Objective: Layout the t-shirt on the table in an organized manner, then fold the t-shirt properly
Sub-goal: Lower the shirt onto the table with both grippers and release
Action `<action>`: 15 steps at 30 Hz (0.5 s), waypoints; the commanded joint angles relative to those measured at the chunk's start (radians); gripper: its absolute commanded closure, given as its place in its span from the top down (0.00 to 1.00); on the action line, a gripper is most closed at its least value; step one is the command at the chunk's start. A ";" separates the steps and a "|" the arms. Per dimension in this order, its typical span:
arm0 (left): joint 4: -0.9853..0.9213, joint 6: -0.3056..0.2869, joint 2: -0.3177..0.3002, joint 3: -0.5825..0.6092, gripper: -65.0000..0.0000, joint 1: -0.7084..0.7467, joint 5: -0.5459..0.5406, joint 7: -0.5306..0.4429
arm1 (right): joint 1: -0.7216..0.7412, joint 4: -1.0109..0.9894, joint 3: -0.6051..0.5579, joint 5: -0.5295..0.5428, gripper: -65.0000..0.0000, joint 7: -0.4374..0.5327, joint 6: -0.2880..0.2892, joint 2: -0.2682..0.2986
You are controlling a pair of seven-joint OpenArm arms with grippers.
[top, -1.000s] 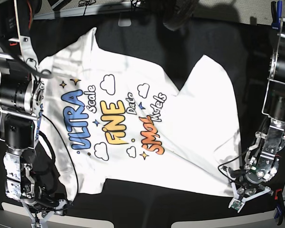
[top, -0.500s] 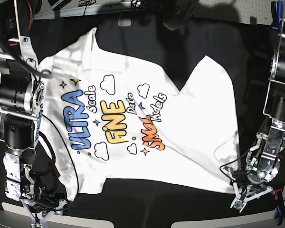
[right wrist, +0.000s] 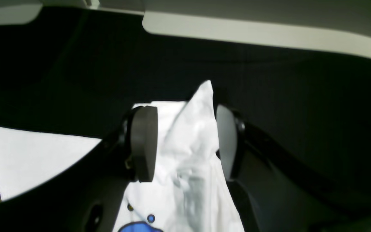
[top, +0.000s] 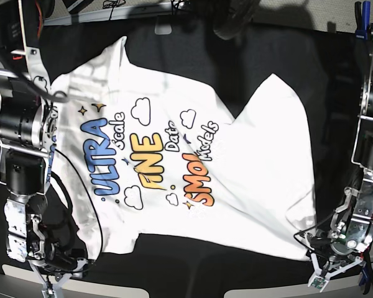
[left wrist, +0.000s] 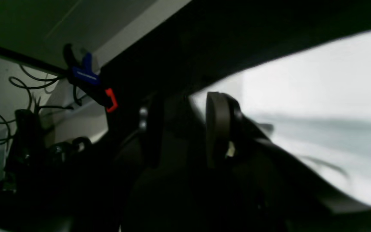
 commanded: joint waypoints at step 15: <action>0.023 0.016 -0.017 -0.006 0.31 -0.050 0.009 0.117 | 0.032 0.065 0.003 0.113 0.45 -0.063 0.262 0.026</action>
